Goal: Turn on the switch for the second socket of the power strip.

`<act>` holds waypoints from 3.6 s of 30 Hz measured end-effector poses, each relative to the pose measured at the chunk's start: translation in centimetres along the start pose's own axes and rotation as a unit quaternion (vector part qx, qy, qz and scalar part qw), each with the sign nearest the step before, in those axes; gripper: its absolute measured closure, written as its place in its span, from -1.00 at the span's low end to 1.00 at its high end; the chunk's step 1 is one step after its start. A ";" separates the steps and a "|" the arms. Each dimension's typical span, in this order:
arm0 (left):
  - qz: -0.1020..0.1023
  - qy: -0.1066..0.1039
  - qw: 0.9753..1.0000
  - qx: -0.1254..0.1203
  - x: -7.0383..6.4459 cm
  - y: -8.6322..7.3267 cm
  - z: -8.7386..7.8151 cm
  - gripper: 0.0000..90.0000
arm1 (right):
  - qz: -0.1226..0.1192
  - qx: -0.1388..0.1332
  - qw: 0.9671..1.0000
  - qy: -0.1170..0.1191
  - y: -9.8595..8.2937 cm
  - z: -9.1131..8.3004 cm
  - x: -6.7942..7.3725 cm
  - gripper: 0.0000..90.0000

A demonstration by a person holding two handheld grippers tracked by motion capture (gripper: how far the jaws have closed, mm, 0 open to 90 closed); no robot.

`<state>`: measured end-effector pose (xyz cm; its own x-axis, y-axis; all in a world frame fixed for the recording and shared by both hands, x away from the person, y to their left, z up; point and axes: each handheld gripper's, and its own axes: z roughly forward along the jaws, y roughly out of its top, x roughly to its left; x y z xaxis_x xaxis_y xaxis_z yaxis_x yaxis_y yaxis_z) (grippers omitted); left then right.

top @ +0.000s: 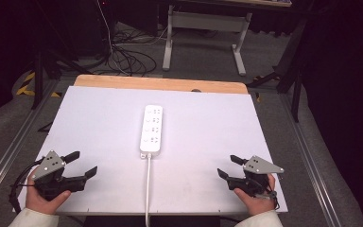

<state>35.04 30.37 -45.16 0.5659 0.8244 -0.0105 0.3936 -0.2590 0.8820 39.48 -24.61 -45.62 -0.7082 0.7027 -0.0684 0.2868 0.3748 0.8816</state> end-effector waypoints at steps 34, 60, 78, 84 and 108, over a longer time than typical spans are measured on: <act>0.009 -0.024 0.999 0.037 -0.5 2.9 0.8 -0.42 | -0.001 -0.004 1.000 0.006 -0.1 0.2 0.0 -0.31; 0.003 -0.069 0.997 0.044 -0.5 9.1 4.7 -0.29 | -0.002 -0.003 1.000 0.015 -0.2 0.2 0.0 -0.31; 0.035 -0.059 0.997 0.038 -1.4 11.3 8.0 -0.15 | -0.002 -0.004 1.000 0.018 -0.2 0.2 -0.1 -0.30; 0.043 -0.052 0.997 0.038 -1.8 11.8 9.0 -0.12 | -0.002 -0.003 1.000 0.019 -0.3 0.2 -0.2 -0.30; 0.059 -0.037 0.997 0.025 -2.0 13.2 11.7 0.99 | 0.001 -0.007 0.999 0.033 -0.3 0.3 -0.2 -0.30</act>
<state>47.53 19.41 -38.99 0.6620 0.7474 0.0550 0.3556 -0.3779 0.8548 39.72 -24.74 -46.02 -0.7492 0.6614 -0.0363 0.2796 0.3653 0.8879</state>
